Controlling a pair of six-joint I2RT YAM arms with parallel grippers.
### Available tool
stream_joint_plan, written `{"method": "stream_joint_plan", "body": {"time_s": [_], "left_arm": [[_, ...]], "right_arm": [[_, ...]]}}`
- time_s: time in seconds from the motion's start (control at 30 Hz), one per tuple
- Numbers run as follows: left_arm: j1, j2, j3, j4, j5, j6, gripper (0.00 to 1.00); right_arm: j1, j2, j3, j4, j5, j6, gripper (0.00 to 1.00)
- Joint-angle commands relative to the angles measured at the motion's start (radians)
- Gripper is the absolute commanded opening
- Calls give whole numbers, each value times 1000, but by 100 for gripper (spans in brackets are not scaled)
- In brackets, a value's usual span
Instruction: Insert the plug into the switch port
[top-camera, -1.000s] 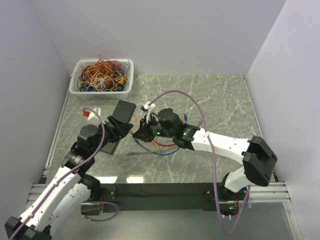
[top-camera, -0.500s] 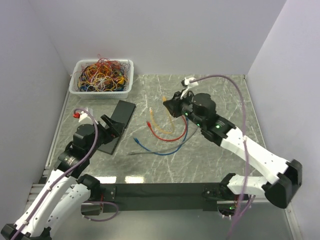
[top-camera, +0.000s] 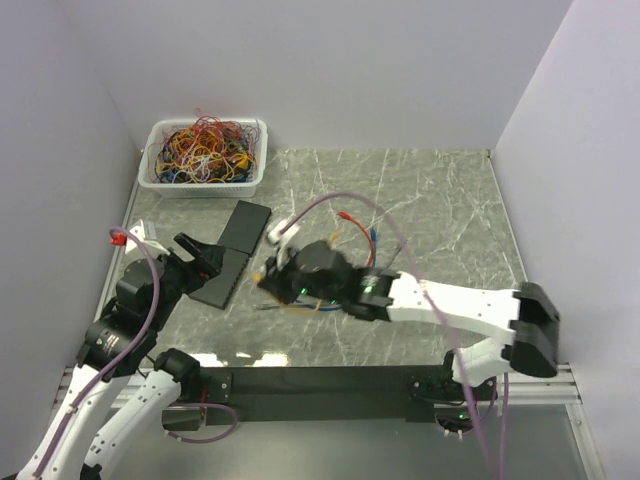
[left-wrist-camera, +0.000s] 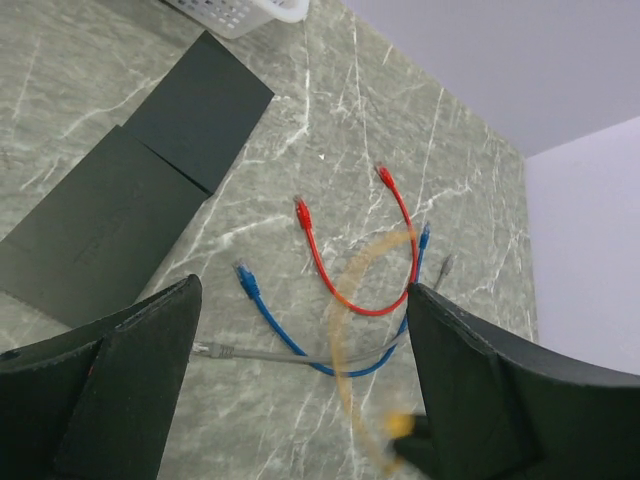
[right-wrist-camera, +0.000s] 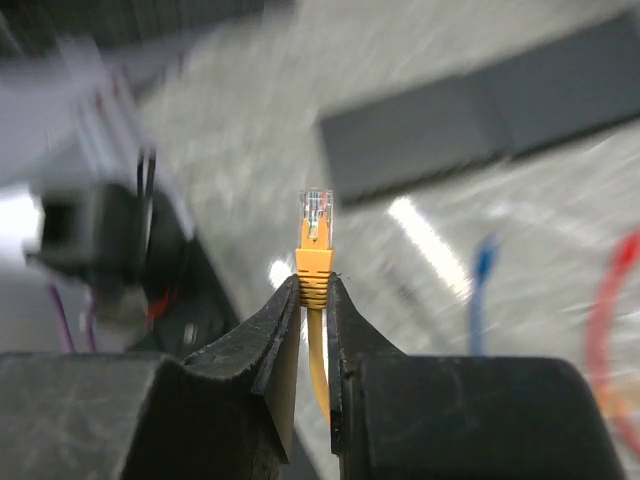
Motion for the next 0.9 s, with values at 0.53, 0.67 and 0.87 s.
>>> {"method": "stream_joint_plan", "body": {"time_s": [0.53, 0.67, 0.87], "left_arm": [[-4, -55, 9, -13, -30, 40, 90], [-4, -69, 6, -12, -31, 39, 90], [-4, -71, 7, -16, -31, 36, 90]], "right_arm": [[-18, 512, -72, 279, -216, 212, 0], [-102, 573, -115, 334, -267, 309, 0], [-225, 580, -154, 291, -241, 343, 0]]}}
